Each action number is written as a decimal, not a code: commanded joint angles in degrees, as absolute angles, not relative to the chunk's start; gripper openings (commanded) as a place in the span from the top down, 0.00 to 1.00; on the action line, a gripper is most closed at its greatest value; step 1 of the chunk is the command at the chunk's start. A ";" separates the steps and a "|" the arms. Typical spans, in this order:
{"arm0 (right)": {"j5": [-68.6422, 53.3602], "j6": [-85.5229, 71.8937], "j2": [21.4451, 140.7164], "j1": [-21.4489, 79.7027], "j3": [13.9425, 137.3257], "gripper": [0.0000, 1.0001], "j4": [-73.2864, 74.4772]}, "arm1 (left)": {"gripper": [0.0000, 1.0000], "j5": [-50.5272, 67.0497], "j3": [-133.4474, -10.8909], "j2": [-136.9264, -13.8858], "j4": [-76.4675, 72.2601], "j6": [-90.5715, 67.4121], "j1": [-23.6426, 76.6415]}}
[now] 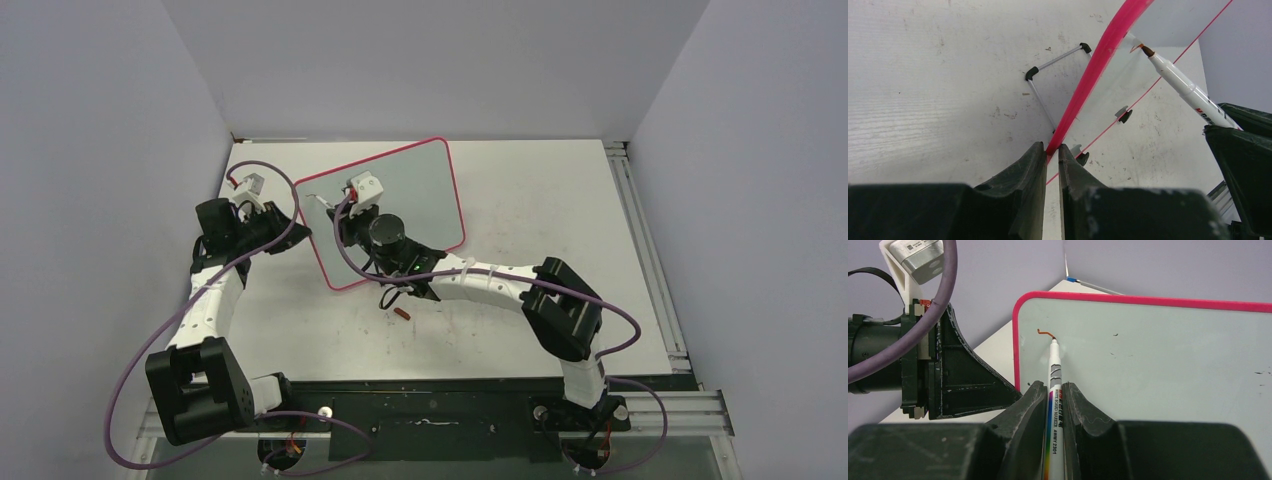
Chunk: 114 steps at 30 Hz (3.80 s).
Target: Write a sentence on the whiteboard
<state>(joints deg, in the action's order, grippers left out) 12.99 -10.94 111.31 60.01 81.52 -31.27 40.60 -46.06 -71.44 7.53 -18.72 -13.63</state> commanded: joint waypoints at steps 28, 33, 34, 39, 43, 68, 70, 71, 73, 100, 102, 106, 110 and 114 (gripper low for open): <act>14.04 -4.50 103.97 62.33 75.28 0.95 -37.62 | 0.95 41.60 -47.61 -70.75 5.67 -18.12 -13.33; 13.75 -4.17 105.51 62.40 76.85 0.95 -37.17 | 0.98 41.12 -47.63 -70.51 6.10 -17.52 -13.04; 13.62 -4.11 105.69 62.47 76.97 0.95 -37.18 | 0.99 40.98 -47.64 -70.50 6.21 -17.35 -12.94; 13.50 -3.98 106.50 62.49 77.68 0.95 -37.71 | 1.00 40.40 -47.61 -70.22 6.65 -16.73 -12.60; 14.21 -3.88 107.15 62.49 78.40 0.95 -38.03 | 1.00 39.95 -47.68 -69.98 7.00 -16.31 -12.27; 16.75 -2.30 110.99 62.49 82.08 0.95 -37.10 | 1.00 39.29 -47.81 -69.71 7.53 -15.82 -11.87; 17.04 -2.31 111.07 62.49 82.18 0.95 -37.14 | 1.00 39.29 -47.79 -69.71 7.56 -15.82 -11.88; 17.13 -2.31 111.21 62.49 82.25 0.95 -36.99 | 1.00 39.29 -47.75 -69.73 7.55 -15.77 -11.83; 17.26 -2.30 111.44 62.49 82.56 0.95 -36.61 | 1.00 39.29 -47.76 -69.70 7.56 -15.74 -11.78; 19.14 -3.00 111.07 62.49 79.15 0.95 -35.08 | 1.00 39.61 -47.70 -69.30 7.25 -15.73 -11.70; 19.42 -3.20 110.61 62.49 78.20 0.95 -35.13 | 1.00 39.58 -47.66 -69.27 7.16 -15.77 -11.69; 19.35 -3.85 109.94 62.49 76.66 0.95 -34.82 | 1.00 39.58 -47.63 -69.22 7.21 -15.82 -11.69; 19.27 -4.13 109.34 62.65 75.11 0.95 -34.91 | 1.00 39.54 -47.61 -69.16 7.20 -15.82 -11.69; 18.95 -4.22 108.82 62.86 73.69 0.95 -35.35 | 1.00 39.61 -47.55 -69.17 7.12 -15.82 -11.63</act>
<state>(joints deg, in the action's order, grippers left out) 17.72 -3.70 111.98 63.07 75.31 -34.26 36.88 -46.06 -70.30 8.34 -15.86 -12.43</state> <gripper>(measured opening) 0.151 0.006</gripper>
